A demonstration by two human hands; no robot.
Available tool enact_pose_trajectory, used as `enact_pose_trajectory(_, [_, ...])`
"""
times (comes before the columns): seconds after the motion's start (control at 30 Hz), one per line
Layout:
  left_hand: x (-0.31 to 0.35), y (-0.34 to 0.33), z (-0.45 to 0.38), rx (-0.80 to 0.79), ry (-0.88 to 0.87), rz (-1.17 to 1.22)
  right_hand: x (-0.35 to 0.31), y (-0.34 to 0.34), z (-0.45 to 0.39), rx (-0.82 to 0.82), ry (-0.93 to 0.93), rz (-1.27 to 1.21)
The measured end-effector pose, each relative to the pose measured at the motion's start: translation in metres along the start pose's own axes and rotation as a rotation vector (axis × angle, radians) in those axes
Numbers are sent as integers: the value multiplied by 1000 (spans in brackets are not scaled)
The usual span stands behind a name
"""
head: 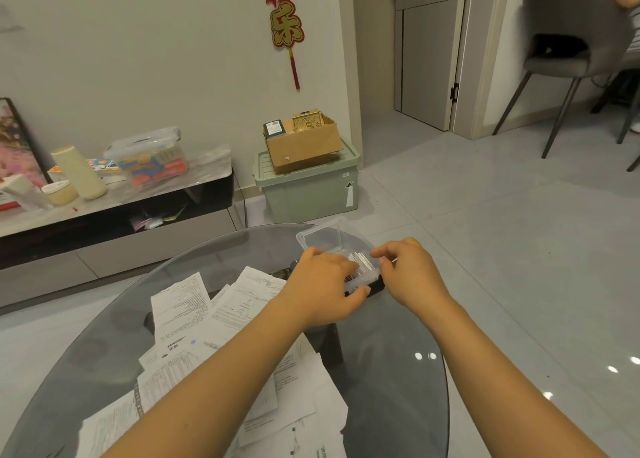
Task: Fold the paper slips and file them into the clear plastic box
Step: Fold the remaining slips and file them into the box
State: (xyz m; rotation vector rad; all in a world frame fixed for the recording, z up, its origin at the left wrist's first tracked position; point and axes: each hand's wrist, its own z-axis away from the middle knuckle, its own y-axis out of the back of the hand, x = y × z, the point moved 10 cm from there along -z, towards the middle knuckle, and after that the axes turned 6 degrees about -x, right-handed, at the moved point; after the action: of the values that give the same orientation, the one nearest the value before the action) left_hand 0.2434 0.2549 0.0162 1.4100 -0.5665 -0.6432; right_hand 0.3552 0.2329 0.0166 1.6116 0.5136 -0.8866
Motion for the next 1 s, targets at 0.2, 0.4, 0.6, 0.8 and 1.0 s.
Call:
enact_pose_trajectory(0.2, [-3, 1, 7, -15, 87, 8, -3, 0, 5, -46, -12, 37])
enact_pose_trajectory(0.4, [-7, 31, 30, 121, 179, 45, -24, 6, 20, -44, 35, 86])
enact_pose_trajectory(0.6, [5, 45, 84, 194, 220, 99, -59, 12, 58, -26, 209, 32])
enact_pose_trajectory(0.8, [3, 15, 158, 169, 383, 183, -60, -23, 102, -156, 277, 95])
enact_pose_trajectory(1.0, [-6, -38, 213, 152, 540, 264, -54, -65, 136, -324, 335, 165])
